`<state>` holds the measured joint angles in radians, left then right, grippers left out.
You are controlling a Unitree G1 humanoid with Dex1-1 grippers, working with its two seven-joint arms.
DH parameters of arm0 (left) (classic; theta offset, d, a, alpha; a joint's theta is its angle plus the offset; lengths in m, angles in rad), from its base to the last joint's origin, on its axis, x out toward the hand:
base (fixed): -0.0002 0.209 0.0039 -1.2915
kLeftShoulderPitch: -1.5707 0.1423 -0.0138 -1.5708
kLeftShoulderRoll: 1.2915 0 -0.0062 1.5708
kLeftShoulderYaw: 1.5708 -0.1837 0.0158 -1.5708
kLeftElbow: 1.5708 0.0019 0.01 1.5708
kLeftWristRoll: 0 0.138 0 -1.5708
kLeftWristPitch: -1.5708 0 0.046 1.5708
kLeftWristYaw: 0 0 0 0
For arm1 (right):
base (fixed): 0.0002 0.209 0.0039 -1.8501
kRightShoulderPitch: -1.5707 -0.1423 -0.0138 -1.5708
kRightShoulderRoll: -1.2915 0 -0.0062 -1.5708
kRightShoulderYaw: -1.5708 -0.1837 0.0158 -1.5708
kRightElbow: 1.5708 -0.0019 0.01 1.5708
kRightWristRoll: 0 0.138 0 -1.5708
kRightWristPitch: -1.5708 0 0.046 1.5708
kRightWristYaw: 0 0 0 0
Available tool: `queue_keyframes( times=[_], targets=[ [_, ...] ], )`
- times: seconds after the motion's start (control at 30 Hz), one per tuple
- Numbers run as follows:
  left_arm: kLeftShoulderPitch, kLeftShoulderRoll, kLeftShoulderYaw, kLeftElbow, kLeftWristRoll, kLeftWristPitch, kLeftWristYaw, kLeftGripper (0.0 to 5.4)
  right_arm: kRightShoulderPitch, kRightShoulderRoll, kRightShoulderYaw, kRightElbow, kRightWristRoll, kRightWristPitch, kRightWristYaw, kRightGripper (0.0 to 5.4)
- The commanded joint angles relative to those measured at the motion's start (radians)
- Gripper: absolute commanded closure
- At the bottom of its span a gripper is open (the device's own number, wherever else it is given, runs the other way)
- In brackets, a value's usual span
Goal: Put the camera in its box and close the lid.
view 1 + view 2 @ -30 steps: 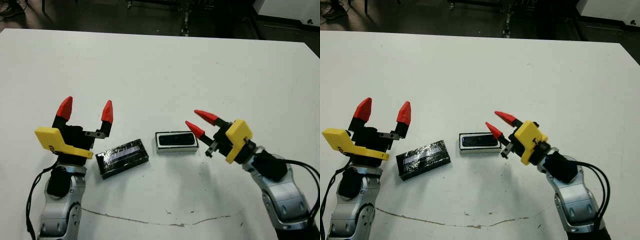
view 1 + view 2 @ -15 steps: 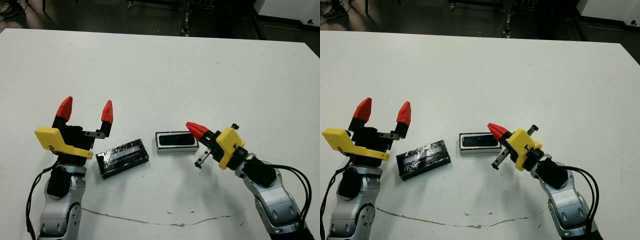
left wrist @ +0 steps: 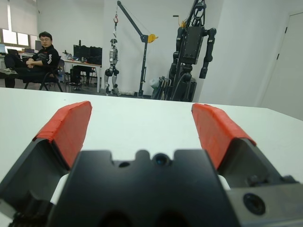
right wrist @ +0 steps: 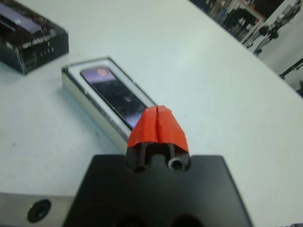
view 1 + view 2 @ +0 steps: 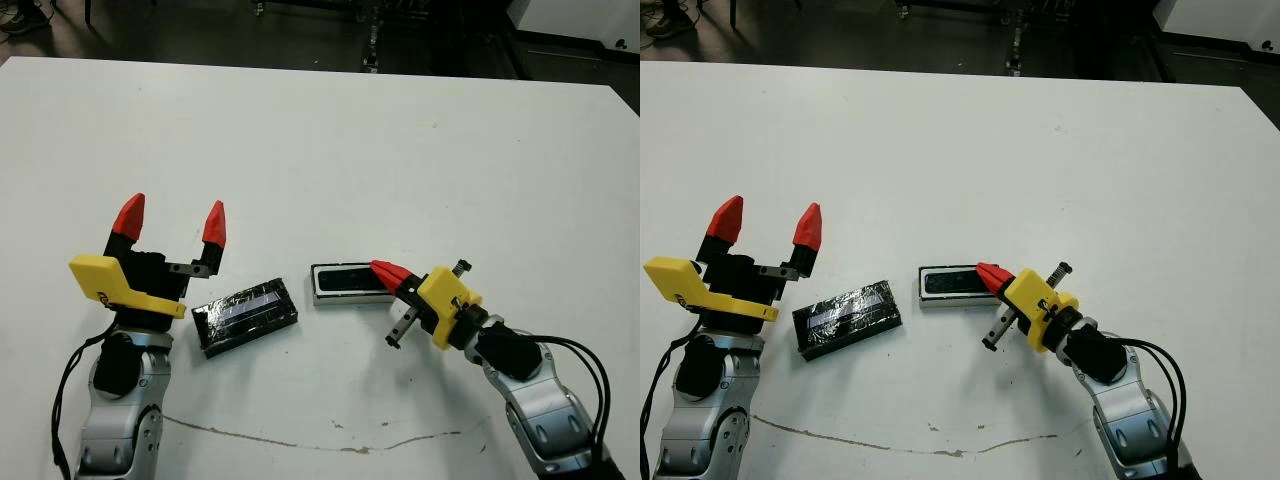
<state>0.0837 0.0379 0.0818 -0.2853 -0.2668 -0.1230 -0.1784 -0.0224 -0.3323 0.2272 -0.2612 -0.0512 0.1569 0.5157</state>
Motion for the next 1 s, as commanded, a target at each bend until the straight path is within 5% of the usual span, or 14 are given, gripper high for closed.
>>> queue_keyframes(
  times=[0.03,0.47,0.57,0.73,1.0],
  targets=[
    [0.014,0.01,0.004,0.009,0.0,-0.003,-0.01,0.0,0.021,-0.028,0.004,-0.002,0.0,0.028,0.017,5.39],
    [0.015,0.005,0.003,0.005,0.002,0.005,-0.003,0.0,0.035,-0.021,-0.027,-0.014,0.029,0.001,0.002,5.39],
    [0.016,0.006,0.003,0.003,0.005,0.006,-0.001,0.0,0.032,-0.001,-0.068,-0.018,0.069,-0.029,-0.016,5.39],
    [0.016,0.022,0.013,-0.004,-0.01,0.002,-0.022,0.0,0.055,0.095,-0.212,-0.099,0.246,-0.017,-0.092,5.39],
    [0.031,0.151,0.045,-0.124,0.001,0.083,-0.078,0.0,0.102,0.134,-0.347,-0.219,0.363,-0.007,-0.183,5.39]
  ],
)
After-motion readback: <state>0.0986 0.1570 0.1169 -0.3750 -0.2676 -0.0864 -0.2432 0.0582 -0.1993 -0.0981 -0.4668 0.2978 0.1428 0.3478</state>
